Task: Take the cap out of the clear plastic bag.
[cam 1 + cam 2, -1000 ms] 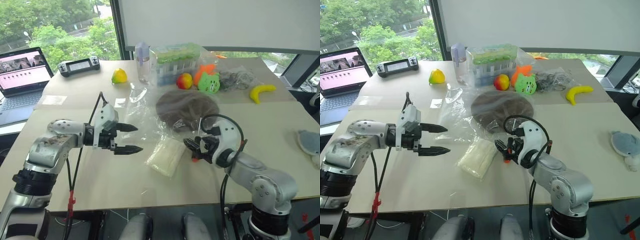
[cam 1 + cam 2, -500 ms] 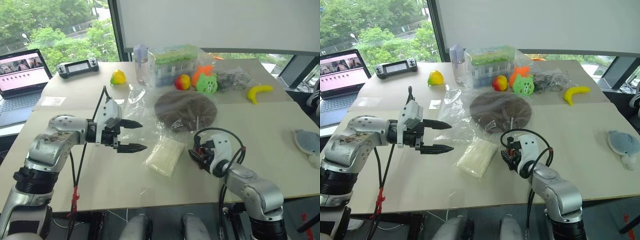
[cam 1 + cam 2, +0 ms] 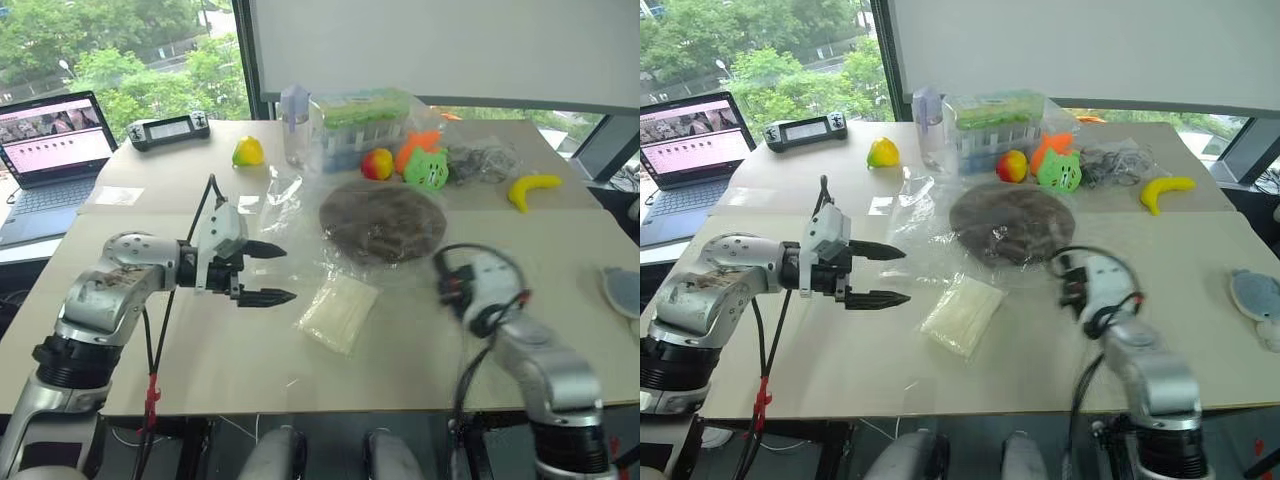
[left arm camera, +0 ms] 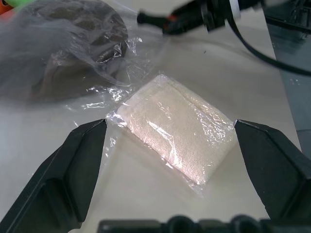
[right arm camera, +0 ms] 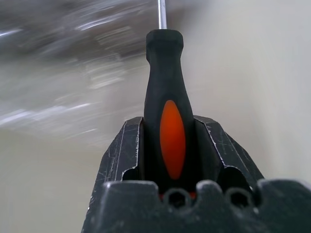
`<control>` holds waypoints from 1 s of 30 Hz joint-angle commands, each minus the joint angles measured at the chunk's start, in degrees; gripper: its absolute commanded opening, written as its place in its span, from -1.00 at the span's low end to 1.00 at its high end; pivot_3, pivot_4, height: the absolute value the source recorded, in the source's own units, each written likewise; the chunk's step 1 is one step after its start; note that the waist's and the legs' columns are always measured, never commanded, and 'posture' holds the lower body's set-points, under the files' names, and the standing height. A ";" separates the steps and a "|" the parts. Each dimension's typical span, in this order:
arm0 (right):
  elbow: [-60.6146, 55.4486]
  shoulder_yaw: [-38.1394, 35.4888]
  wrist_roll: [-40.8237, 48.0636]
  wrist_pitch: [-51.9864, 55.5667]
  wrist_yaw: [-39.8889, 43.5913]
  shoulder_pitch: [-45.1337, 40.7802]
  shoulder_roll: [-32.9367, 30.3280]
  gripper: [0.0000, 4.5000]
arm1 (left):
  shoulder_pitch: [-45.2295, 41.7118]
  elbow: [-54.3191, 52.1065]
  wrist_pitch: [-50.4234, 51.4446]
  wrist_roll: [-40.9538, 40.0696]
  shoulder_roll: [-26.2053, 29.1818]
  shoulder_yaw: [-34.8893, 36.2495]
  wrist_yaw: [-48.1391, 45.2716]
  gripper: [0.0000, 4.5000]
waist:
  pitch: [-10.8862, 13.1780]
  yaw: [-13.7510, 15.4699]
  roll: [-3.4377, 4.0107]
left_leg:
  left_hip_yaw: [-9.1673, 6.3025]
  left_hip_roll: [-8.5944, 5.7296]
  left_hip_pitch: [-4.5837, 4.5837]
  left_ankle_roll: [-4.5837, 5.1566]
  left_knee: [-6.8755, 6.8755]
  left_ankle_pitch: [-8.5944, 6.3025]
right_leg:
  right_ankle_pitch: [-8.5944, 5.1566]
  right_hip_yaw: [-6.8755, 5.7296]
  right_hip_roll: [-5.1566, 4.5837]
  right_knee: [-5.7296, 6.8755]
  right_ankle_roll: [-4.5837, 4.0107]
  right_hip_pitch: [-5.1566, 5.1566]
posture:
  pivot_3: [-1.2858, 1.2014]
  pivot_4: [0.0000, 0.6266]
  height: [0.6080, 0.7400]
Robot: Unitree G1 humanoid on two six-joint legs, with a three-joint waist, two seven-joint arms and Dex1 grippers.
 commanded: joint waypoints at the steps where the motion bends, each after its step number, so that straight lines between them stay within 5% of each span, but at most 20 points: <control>1: 6.06 -6.61 -3.42 -7.42 4.13 0.49 -7.63 -0.55 | -1.34 0.07 -0.78 0.49 -0.96 -0.35 0.72 1.00 | 0.00 -0.08 0.00 | 0.01 0.01 0.01 -0.03 -0.01 -0.01 | 0.00 0.00 0.03 0.02 0.00 0.00 | 0.03 -0.52 0.99; 12: 52.40 -12.70 -6.80 -29.82 14.60 -4.65 -22.65 -0.55 | -0.52 -1.64 -0.68 0.45 -2.96 -1.20 2.62 1.00 | 0.02 -1.46 -0.01 | 0.32 0.21 0.16 0.08 -0.01 -0.07 | 0.03 0.12 0.13 -0.32 -0.06 0.29 | 0.03 -0.52 0.99; 18: 61.49 -10.63 -7.81 -36.10 16.31 -6.44 -23.62 -0.55 | -0.10 -5.33 2.25 -1.11 -2.95 -0.87 4.41 1.00 | 0.02 -1.63 -0.01 | 0.34 0.27 0.21 0.11 -0.01 -0.09 | 0.04 0.15 0.15 -0.40 -0.06 0.40 | 0.03 -0.52 0.99; 20: 62.26 -10.65 -7.36 -36.82 16.67 -6.57 -23.35 -0.10 | -0.42 -6.50 3.63 -1.54 -3.02 -0.91 5.13 1.00 | 0.02 -1.46 -0.01 | 0.33 0.27 0.28 0.15 -0.01 -0.11 | 0.04 0.15 0.15 -0.45 -0.04 0.52 | 0.03 -0.52 0.99; 27: 60.44 -10.91 -6.63 -36.21 17.99 -5.07 -22.31 0.91 | -3.04 -8.29 7.07 -2.02 -3.79 -1.38 6.93 1.00 | 0.02 -1.36 -0.01 | 0.26 0.27 0.41 0.20 0.01 -0.15 | 0.07 0.09 0.14 -0.61 0.00 0.78 | 0.03 -0.52 0.99; 30: 58.23 -11.52 -6.26 -35.62 17.91 -3.74 -21.84 0.97 | -3.56 -9.19 8.26 -2.51 -4.00 -1.50 7.65 1.00 | 0.02 -1.35 -0.01 | 0.25 0.27 0.41 0.20 0.01 -0.16 | 0.07 0.09 0.14 -0.61 0.01 0.78 | 0.03 -0.52 0.99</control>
